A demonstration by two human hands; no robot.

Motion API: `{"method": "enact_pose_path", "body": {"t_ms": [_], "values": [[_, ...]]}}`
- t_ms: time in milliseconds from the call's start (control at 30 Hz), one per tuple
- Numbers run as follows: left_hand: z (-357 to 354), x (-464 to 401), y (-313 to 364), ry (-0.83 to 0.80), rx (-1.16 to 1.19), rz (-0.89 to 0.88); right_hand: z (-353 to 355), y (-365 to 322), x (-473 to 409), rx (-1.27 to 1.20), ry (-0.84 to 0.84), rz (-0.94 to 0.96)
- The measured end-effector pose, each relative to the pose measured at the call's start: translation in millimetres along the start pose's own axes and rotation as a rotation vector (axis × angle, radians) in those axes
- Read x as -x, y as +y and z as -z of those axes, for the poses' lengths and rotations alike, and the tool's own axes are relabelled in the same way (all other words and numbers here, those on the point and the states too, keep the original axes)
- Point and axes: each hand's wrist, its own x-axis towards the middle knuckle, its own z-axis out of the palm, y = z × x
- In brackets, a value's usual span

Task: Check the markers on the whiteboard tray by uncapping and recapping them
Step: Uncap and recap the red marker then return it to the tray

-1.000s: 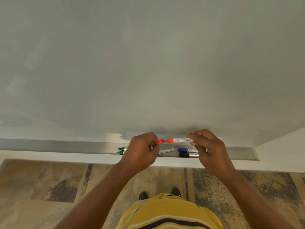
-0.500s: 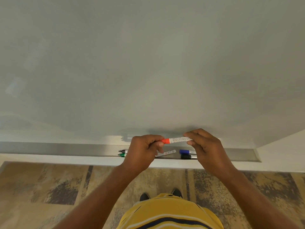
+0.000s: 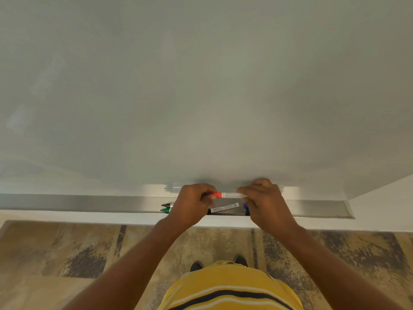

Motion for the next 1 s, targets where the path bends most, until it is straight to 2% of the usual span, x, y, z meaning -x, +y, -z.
{"method": "enact_pose_path", "body": {"t_ms": [133, 300, 667, 800, 1000], "values": [[-30, 2, -29, -0.04, -0.232, -0.065, -38, 14, 11, 0.082, -0.157, -0.055], [-58, 8, -53, -0.06, -0.406, -0.055, -80, 24, 23, 0.153, -0.286, -0.106], [-70, 4, -69, -0.03, -0.515, -0.072, -97, 26, 21, 0.23, -0.366, -0.118], [-70, 3, -74, -0.021, -0.527, -0.087, -99, 24, 20, 0.214, -0.339, -0.138], [-67, 3, -80, 0.007, -0.546, -0.101, -96, 11, 2, 0.297, -0.366, -0.061]]}}
